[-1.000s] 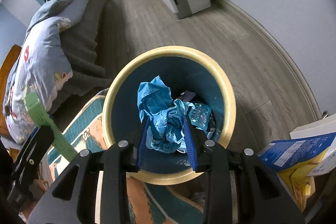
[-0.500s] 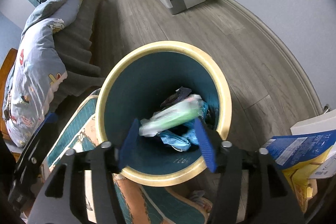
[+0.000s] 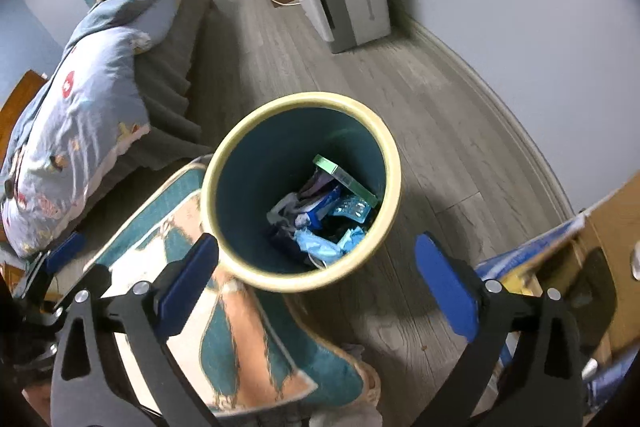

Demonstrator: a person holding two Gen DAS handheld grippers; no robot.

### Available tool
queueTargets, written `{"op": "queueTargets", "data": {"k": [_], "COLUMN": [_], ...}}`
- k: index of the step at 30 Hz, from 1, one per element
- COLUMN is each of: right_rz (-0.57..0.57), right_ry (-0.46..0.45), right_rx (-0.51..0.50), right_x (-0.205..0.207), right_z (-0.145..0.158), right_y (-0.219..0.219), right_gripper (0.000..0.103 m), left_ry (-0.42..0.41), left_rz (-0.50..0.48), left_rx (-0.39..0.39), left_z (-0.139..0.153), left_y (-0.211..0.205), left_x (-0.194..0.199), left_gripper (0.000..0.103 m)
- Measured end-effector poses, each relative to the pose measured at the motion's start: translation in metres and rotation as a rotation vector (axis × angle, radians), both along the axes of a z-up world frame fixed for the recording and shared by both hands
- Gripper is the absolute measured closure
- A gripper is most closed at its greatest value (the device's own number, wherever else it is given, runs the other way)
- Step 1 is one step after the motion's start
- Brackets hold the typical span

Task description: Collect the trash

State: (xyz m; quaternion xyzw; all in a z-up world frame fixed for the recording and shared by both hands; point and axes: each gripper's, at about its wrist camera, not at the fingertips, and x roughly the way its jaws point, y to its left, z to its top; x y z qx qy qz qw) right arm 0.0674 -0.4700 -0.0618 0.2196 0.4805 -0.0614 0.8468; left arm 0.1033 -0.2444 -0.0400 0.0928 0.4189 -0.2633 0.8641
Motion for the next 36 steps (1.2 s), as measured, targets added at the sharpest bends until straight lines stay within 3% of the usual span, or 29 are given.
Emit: {"op": "queueTargets", "data": {"k": [3,7,14,36], "right_rz": [0.02,0.029,0.037,0.029], "right_ry": [0.006,0.002,-0.037,-0.03], "right_rx": [-0.032,-0.066,-0.138,-0.202], "right_x": [-0.017,-0.032,-0.04,-0.036], "right_z": [0.006,0.013,0.023,0.022], "right_y": [0.01,0.019,0.03,0.047], "right_gripper": [0.006,0.006,0.006,0.006], "left_ry": [-0.033,-0.04,-0.033,-0.081], "left_rz": [0.027,0.087,0.075,0.058], "left_rx": [0.083,0.121,0.074,0.072], "left_z": [0.003,0.005,0.013,0.028], "left_y": [0.002,0.008,0.015,0.02], "left_x": [-0.016,-0.022,-0.026,-0.044], "left_gripper": [0.005,0.005,0.005,0.005]}}
